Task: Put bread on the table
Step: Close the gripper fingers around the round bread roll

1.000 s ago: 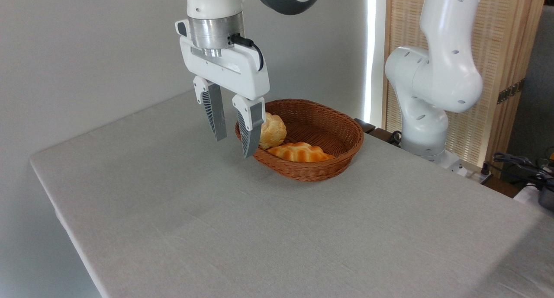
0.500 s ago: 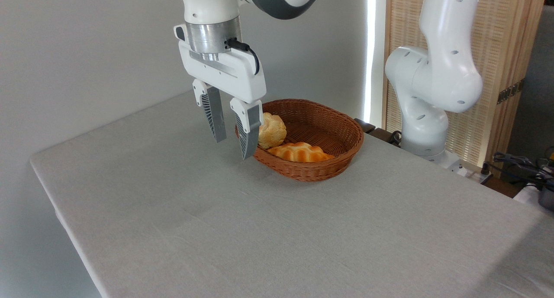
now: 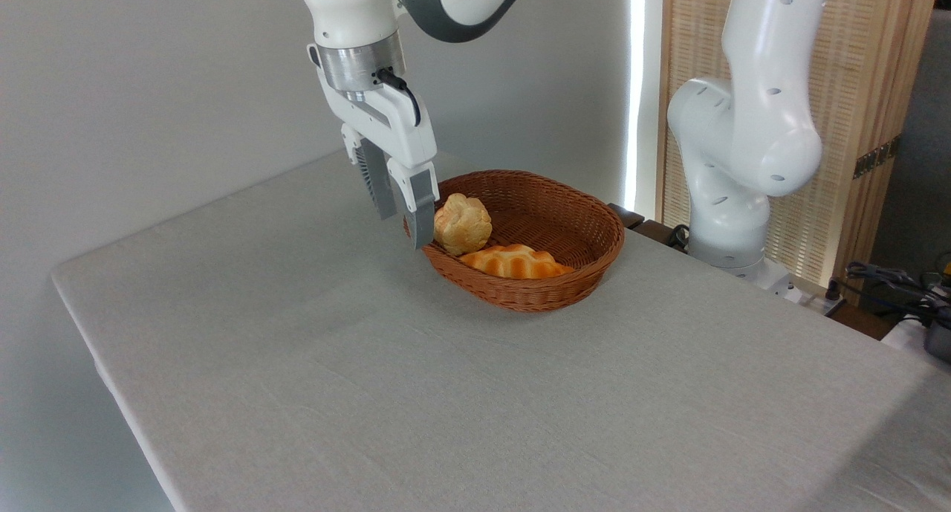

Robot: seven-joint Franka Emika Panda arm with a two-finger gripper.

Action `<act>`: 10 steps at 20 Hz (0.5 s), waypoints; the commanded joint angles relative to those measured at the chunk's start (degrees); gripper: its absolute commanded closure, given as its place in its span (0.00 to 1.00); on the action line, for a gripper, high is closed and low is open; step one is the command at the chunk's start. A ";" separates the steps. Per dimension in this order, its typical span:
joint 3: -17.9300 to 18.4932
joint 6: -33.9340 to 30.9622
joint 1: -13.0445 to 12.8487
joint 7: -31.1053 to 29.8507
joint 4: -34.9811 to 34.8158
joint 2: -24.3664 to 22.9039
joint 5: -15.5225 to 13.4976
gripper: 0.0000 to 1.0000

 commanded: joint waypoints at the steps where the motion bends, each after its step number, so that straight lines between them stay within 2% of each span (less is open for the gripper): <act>1: 0.71 -2.01 -3.56 -0.63 -3.06 -4.42 -0.69 0.00; 4: 0.80 -5.00 -6.11 -0.63 -3.76 -5.05 -0.69 0.00; 6: 0.71 -5.36 -7.17 -0.54 -6.13 -5.66 -0.60 0.00; 10: 0.71 -5.27 -11.21 -0.54 -8.51 -5.67 -0.60 0.00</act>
